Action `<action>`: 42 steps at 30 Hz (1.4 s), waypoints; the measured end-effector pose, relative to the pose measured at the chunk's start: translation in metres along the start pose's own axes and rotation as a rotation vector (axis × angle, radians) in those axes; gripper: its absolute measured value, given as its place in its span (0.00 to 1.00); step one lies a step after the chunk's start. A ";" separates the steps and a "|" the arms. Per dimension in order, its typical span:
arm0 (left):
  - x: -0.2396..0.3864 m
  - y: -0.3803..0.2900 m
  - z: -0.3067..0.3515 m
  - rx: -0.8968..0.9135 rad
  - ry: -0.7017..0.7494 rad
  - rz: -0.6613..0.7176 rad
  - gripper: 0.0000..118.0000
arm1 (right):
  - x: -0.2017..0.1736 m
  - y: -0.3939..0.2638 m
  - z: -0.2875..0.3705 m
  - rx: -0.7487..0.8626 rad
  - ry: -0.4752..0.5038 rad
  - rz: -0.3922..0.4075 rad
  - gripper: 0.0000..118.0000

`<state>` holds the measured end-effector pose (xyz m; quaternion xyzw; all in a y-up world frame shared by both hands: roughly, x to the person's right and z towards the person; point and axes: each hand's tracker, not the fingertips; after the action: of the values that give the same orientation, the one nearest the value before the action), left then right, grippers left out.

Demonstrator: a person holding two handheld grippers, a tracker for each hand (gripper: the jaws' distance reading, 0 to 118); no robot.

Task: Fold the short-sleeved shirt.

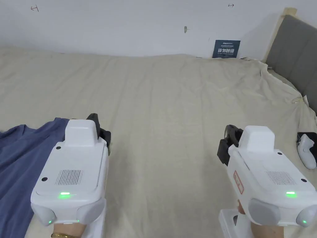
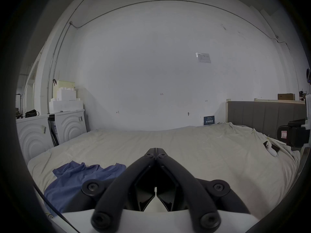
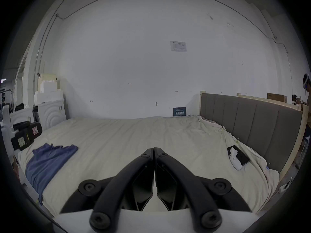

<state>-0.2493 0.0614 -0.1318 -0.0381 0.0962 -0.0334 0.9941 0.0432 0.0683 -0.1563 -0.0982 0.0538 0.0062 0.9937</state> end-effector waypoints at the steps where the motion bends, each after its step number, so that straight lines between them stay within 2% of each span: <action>1: 0.000 -0.002 0.001 -0.009 0.005 0.000 0.00 | -0.001 -0.001 0.000 -0.002 -0.002 0.010 0.00; 31: 0.006 -0.010 0.004 -0.038 -0.024 -0.037 0.00 | -0.005 0.003 0.005 0.012 0.002 0.055 0.00; 42: 0.009 -0.011 0.004 -0.035 -0.032 -0.047 0.00 | -0.003 0.002 0.005 0.012 0.002 0.049 0.00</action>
<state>-0.2407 0.0505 -0.1287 -0.0584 0.0799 -0.0546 0.9936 0.0407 0.0715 -0.1513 -0.0911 0.0570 0.0301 0.9938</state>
